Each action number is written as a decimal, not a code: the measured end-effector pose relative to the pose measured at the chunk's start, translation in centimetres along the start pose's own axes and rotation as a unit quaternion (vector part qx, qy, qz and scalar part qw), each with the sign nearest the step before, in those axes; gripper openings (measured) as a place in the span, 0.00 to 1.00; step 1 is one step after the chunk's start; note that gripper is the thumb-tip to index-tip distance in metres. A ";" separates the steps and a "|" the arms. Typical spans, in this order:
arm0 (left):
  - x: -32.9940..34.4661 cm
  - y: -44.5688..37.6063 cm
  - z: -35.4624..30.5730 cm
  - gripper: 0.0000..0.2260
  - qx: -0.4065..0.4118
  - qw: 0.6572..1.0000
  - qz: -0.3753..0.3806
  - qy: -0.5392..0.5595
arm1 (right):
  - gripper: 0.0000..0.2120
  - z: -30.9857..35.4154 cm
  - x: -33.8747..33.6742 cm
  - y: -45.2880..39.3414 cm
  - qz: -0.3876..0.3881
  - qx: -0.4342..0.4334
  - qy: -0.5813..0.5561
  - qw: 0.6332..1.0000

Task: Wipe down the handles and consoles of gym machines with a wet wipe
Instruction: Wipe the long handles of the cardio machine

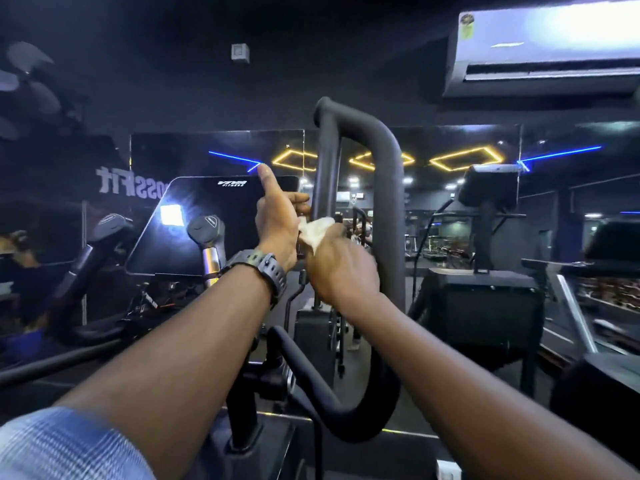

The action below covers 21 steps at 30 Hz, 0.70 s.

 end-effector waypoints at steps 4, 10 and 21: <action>1.2 0.2 -0.4 0.45 0.019 1.000 0.021 -0.011 | 0.25 0.8 -0.6 1.0 -0.039 -0.042 0.075 0.996; 2.5 1.4 -1.1 0.47 -0.008 0.995 0.099 0.023 | 0.39 1.8 -1.3 -0.5 -0.080 -0.035 -0.056 0.995; 2.9 -1.4 -2.0 0.46 -0.010 0.983 0.176 0.049 | 0.35 4.3 -4.8 -12.6 -0.123 -0.143 0.180 0.965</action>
Point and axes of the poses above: each hand's wrist, its own y-axis away from the middle knuckle, its own x-axis out of the palm, z = x × y, the point moved 9 cm from there along -y, towards the middle knuckle, and after that the axes turned 7 degrees about -x, right-handed, at the moved point
